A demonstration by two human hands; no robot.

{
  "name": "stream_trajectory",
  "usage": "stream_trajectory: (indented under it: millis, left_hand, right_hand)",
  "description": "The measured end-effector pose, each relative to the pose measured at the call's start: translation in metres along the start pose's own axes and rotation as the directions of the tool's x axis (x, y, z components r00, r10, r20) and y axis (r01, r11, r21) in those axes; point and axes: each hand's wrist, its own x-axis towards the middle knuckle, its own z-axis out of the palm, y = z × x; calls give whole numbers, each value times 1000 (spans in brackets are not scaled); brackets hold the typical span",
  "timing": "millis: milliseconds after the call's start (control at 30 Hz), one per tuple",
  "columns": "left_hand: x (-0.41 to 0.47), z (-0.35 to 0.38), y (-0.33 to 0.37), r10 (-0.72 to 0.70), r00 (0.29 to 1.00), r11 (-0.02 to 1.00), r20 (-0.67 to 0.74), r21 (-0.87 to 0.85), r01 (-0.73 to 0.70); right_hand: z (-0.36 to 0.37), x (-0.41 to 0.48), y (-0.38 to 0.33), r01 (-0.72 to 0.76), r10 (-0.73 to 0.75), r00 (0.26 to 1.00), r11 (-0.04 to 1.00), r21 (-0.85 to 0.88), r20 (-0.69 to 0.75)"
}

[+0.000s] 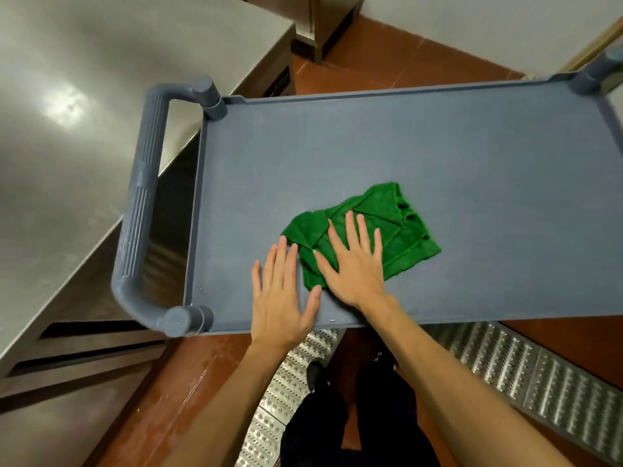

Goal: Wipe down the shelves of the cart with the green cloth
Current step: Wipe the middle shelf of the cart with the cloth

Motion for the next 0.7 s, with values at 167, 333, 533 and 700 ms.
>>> stream_trajectory:
  millis: [167,333,533,700]
  left_hand:
    - [0,0,0,-6,1000,1000,22,20,6]
    - [1,1,0,-41,999,998,29,51,40]
    - [1,4,-2,-90,996,994,16,67,88]
    - [0,4,-3,-105,994,993,16,60,104]
  right_hand:
    - [1,-27,-6,21,-23,999,998,53,33]
    - [-6,-56,4,61,-69,996,991,115,63]
    - [-12,-83,29,69,-74,997,988,138,33]
    - [-21,-93,46,36,-41,999,982,184,26]
